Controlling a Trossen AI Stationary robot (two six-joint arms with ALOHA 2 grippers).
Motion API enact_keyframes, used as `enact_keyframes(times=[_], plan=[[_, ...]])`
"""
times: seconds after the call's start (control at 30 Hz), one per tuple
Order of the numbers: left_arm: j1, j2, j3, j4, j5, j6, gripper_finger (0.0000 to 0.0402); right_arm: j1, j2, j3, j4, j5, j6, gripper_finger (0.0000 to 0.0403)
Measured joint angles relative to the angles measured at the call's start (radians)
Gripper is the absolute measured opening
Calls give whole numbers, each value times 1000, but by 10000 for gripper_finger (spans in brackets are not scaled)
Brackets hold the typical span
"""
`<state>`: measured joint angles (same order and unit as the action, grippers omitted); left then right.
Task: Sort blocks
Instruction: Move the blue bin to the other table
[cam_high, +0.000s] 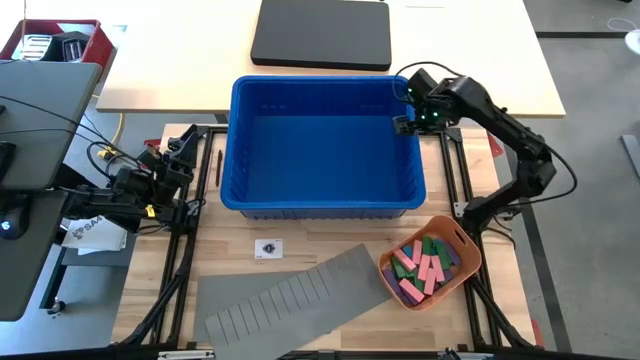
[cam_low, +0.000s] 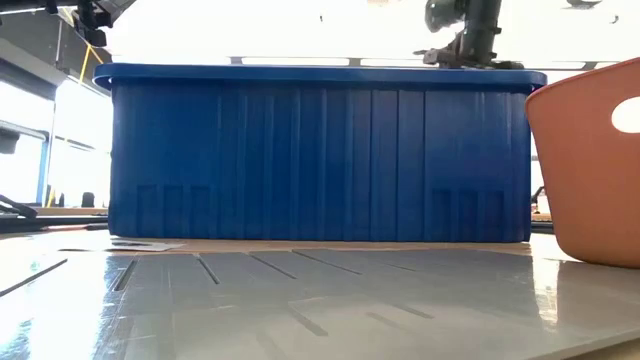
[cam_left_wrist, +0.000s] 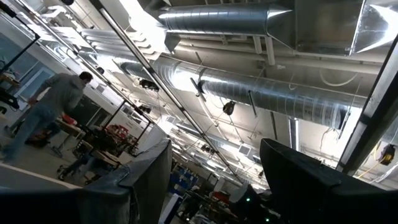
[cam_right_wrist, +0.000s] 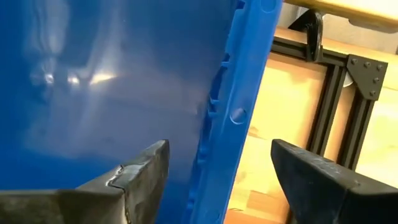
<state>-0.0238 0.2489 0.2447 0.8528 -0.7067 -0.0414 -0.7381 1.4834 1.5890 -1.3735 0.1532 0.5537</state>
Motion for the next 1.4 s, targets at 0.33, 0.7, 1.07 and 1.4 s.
enact_keyframes(times=[0.33, 0.7, 1.07, 1.4], plan=[[23, -1, 0, 60, -13, 14, 238, -80, 17, 0, -22, 2, -51, 277], [27, 0, 2, 95, -43, -345, 238, -100, 90, -1, 44, -58, -113, 277], [30, 1, 4, 38, -230, -460, 238, -99, 112, -1, 52, -68, -151, 259], [28, 190, 418, -885, -361, -608, 237, -99, 112, -1, 50, -68, -162, 259]])
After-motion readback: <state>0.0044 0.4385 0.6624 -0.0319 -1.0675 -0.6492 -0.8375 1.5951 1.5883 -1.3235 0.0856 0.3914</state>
